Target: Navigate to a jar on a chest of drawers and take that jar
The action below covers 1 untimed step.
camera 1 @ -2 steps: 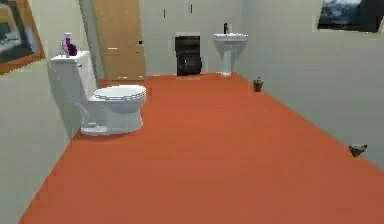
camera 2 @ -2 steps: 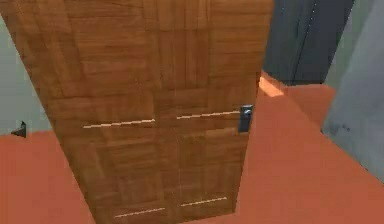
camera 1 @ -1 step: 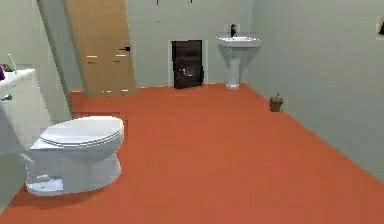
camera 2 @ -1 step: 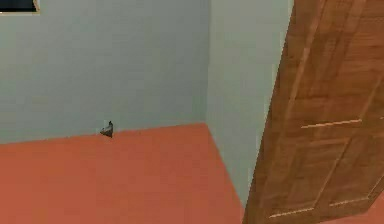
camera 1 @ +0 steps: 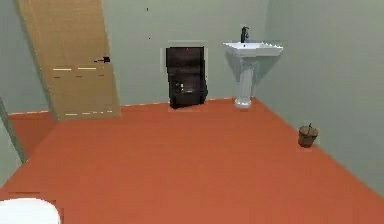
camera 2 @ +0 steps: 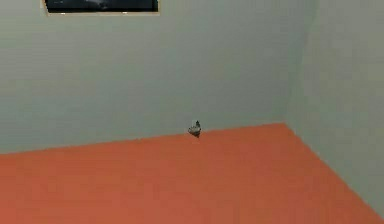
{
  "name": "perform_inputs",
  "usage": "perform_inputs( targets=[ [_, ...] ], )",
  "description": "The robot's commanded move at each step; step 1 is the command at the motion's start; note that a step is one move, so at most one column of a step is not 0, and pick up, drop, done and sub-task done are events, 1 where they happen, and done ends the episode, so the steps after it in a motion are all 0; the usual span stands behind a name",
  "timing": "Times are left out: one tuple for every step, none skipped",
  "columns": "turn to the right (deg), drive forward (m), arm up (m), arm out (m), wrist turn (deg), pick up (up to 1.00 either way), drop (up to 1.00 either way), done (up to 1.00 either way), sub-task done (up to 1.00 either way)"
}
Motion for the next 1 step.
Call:
perform_inputs(
  targets=[
    [-6.0, 0.0, 0.0, 0.0, 0.0, 0.0, 0.0, 0.0, 0.0]
  ],
)
